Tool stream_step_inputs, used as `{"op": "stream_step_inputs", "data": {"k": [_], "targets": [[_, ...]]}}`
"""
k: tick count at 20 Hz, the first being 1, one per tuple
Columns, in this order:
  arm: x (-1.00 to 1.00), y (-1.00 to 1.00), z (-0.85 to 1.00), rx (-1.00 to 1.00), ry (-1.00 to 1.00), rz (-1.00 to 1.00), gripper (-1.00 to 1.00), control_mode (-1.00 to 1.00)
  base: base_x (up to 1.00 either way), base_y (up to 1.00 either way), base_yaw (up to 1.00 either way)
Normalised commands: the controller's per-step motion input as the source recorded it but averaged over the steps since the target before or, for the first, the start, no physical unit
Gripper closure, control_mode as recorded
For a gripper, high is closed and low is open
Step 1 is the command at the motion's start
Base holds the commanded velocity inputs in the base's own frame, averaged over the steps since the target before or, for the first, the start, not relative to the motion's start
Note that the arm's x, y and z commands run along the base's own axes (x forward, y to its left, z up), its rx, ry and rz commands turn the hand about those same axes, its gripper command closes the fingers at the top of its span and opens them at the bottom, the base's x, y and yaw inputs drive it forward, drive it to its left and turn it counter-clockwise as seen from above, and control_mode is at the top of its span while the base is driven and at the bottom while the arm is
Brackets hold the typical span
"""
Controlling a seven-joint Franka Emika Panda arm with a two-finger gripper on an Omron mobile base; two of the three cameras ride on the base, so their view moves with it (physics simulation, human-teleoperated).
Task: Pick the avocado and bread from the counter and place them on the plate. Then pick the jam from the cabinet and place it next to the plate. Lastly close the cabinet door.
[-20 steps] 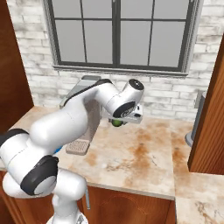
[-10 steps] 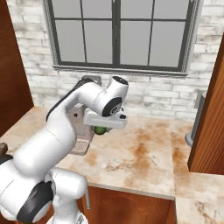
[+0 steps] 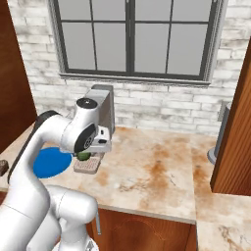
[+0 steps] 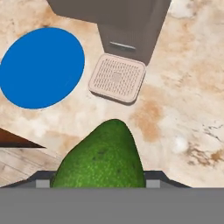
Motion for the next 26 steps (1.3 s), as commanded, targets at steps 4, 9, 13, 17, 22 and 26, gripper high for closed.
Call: {"op": "stream_step_inputs", "data": {"k": [4, 9, 13, 17, 22, 26], "targets": [[0.03, 0.74, 0.00, 0.00, -0.12, -0.08, 1.00, -1.00, 0.00, 0.00, 0.00], [0.27, 0.84, -0.08, 0.00, 0.01, -0.06, 1.00, -1.00, 0.00, 0.00, 0.00], [0.31, 0.91, -0.31, 0.00, 0.20, -0.03, 1.00, -1.00, 0.00, 0.00, 0.00], [0.29, 0.89, -0.26, 0.00, 0.17, -0.05, 1.00, -1.00, 0.00, 0.00, 0.00], [0.40, 0.82, -0.20, -0.01, 0.16, -0.11, 1.00, -1.00, 0.00, 0.00, 0.00], [0.46, 0.58, -0.20, -0.08, 0.13, -0.17, 1.00, -1.00, 0.00, 0.00, 0.00]]}}
